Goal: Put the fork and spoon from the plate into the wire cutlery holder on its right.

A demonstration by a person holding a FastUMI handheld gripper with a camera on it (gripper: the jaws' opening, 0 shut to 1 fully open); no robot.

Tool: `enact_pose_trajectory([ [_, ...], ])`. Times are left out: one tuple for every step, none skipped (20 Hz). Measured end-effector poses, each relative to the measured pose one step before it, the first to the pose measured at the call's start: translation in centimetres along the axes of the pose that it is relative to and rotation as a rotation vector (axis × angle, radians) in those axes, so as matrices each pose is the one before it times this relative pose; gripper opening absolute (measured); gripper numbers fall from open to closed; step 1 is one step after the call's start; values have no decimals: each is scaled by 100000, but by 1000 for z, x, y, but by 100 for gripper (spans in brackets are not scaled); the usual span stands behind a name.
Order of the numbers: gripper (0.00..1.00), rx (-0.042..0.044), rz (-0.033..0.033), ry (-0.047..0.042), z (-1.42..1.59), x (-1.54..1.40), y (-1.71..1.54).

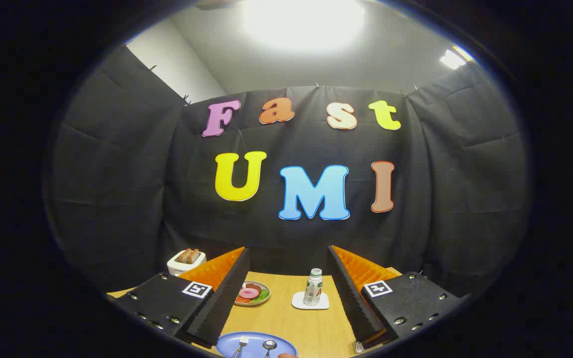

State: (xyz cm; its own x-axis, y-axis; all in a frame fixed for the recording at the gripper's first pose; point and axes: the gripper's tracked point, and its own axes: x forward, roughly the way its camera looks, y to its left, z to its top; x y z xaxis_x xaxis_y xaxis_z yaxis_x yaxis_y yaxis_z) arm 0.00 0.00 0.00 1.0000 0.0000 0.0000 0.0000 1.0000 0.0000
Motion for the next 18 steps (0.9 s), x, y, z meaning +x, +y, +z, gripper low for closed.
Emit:
enact_pose_trajectory([
  [95, -349, -235, 418, 151, 130, -84],
  [96, -371, 23, 516, 82, 84, 94],
  [96, -311, -161, 641, -5, 19, 3],
  [95, -987, 61, 1049, -308, 99, 29],
  [95, -1420, 294, 1111, -223, 17, -9],
  [95, -235, 302, 796, -175, 16, -16],
  [95, 831, -150, 707, -106, 13, -109],
  [95, 994, -80, 509, -151, -19, -20],
  [95, 312, -94, 8, 124, 5, -29],
  [95, -201, -122, -691, 203, -35, -53],
  [95, -312, -27, -816, 268, -45, 9],
  [95, -16, 47, -501, -28, -29, -64],
  [95, 319, 749, 146, -103, -14, 79],
  [95, 56, 1505, 352, -316, 73, 291],
  [95, 592, 2567, 1549, -482, 111, 390],
  [95, 626, 1648, 3512, -1109, 130, 372],
  [95, -589, -42, 5071, -1168, -36, -14],
  [95, -1207, 223, 4134, -1019, 10, 60],
])
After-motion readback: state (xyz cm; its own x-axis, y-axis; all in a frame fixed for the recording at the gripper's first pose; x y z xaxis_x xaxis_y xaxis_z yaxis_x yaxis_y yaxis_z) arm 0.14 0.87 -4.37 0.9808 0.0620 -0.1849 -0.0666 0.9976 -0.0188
